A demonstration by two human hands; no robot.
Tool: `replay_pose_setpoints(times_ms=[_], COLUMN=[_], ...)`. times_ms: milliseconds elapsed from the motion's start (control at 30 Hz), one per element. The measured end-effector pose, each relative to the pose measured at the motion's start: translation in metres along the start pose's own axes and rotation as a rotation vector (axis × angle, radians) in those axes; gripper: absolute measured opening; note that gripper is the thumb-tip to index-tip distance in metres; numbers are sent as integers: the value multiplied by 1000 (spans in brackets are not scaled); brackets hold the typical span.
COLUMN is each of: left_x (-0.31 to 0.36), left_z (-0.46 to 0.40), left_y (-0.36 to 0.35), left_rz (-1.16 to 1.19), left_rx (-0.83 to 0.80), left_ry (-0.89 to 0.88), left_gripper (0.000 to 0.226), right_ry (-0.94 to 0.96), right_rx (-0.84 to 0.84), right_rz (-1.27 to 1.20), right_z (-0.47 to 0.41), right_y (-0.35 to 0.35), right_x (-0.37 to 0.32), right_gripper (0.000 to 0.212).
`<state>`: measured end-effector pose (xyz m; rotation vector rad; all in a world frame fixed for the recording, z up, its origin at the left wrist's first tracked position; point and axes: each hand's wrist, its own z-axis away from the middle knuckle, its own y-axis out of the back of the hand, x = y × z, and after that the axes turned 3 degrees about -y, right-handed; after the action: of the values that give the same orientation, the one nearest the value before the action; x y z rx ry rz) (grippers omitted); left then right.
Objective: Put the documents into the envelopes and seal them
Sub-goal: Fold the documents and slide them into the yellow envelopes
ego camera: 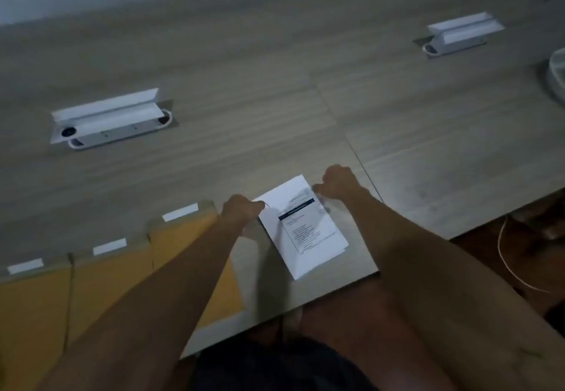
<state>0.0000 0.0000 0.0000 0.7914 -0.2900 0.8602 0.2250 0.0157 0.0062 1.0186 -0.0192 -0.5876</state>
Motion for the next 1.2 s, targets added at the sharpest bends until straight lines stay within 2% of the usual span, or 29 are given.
replay_pose_setpoints(times_ms=[33, 100, 200, 300, 367, 833, 1000, 1067, 1200], left_x=[-1, -7, -14, -12, -11, -15, -10, -9, -7], left_z=[2, 5, 12, 9, 6, 9, 8, 8, 8], left_y=[-6, -21, -43, -56, -61, -68, -68, -68, -56], left_rz=[31, 94, 177, 230, 238, 228, 261, 262, 334], left_rx=[16, 65, 115, 140, 156, 345, 217, 154, 125], left_ry=[17, 55, 95, 86, 81, -134, -175, -193, -185], left_gripper=[34, 33, 20, 15, 20, 22, 19, 26, 31], right_ry=[-4, -62, -10, 30, 28, 2, -14, -5, 97], right_rx=[-20, -37, -25, 52, 75, 144, 135, 127, 176], right_rz=[-26, -80, -47, -70, -123, -262, -262, -281, -243], right_z=[-1, -1, 6, 9, 8, 6, 8, 8, 6], right_y=[-8, -25, -50, -62, -71, -82, -82, -81, -71], right_x=[7, 20, 32, 37, 38, 42, 40, 40, 37], right_gripper=[34, 45, 76, 72, 69, 61, 58, 57, 64])
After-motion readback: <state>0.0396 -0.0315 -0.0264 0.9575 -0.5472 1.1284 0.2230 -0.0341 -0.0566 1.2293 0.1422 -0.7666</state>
